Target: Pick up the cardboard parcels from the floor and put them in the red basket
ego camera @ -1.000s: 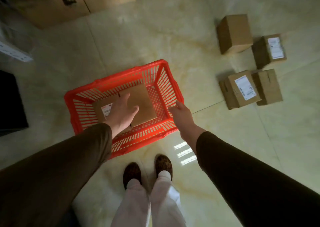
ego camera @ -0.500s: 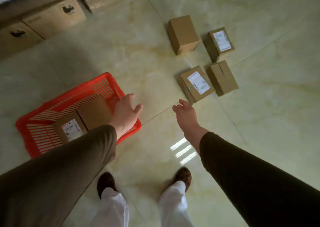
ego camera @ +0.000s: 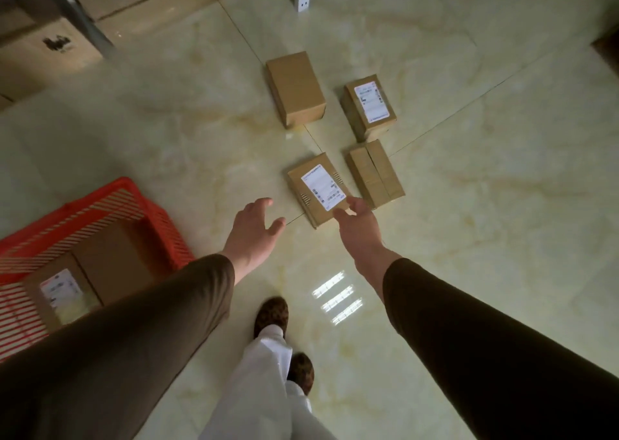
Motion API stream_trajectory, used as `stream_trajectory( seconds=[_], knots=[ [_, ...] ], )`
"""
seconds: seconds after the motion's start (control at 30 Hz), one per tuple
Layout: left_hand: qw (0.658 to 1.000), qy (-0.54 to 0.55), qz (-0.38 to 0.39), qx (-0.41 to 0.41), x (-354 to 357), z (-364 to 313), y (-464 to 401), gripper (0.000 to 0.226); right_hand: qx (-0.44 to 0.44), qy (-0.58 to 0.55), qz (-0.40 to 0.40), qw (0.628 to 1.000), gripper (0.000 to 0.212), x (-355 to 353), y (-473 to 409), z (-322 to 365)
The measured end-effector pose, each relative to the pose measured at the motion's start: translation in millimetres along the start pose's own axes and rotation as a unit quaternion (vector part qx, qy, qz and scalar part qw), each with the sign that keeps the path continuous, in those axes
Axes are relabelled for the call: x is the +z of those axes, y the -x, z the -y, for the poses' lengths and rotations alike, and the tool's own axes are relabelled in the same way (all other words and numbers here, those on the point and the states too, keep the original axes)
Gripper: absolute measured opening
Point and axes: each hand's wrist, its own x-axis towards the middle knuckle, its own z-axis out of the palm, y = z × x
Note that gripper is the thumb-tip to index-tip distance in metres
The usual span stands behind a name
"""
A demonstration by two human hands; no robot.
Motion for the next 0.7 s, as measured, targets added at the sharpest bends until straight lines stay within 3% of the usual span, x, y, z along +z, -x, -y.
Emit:
stream_trajectory(
  seconds=[0.37,0.7],
  knots=[
    [0.999,-0.019,-0.001,-0.038,64.6,-111.1,-48.0,0.057,0.008,-0.004,0.023,1.000,0.048,-107.3,-82.8,3.2],
    [0.990,0.097,-0.011,-0.103,149.7,-194.5,-88.5,0.054,-0.020,0.061,0.074,0.995,0.048,-191.9,-167.9,3.3]
  ],
)
